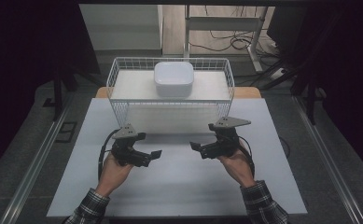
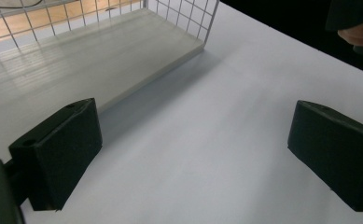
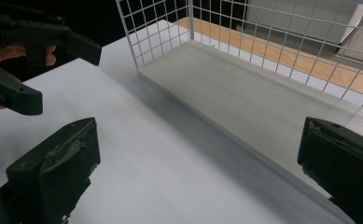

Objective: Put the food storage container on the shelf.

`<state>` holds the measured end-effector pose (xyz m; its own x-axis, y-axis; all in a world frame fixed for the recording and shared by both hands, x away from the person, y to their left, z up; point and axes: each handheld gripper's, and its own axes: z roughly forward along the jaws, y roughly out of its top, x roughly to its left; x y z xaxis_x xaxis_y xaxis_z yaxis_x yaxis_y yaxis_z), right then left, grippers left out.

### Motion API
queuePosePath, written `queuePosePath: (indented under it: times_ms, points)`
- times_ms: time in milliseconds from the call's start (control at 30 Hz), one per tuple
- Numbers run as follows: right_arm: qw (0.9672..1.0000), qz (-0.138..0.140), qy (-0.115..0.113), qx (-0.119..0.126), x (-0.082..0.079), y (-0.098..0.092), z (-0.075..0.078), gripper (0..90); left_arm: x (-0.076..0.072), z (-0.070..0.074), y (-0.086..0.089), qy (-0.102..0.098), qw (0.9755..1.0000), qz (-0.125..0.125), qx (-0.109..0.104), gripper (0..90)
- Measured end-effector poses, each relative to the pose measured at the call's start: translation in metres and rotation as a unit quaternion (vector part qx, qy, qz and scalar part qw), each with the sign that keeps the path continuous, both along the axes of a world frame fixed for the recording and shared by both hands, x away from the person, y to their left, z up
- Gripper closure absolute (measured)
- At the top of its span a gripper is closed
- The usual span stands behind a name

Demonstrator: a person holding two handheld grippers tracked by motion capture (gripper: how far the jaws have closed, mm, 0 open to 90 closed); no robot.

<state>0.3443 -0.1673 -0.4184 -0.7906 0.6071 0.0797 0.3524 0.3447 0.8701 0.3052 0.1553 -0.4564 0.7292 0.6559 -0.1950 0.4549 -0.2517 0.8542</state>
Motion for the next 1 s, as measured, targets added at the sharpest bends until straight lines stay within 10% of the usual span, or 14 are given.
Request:
queuePosePath:
  times_ms: [1000]
  points:
    - [0.9984,-0.015,-0.013,-0.052,-0.041,-0.012,-0.028,0.0,-0.036,-0.033,0.007,0.017,0.9998,0.008,0.009,3.3]
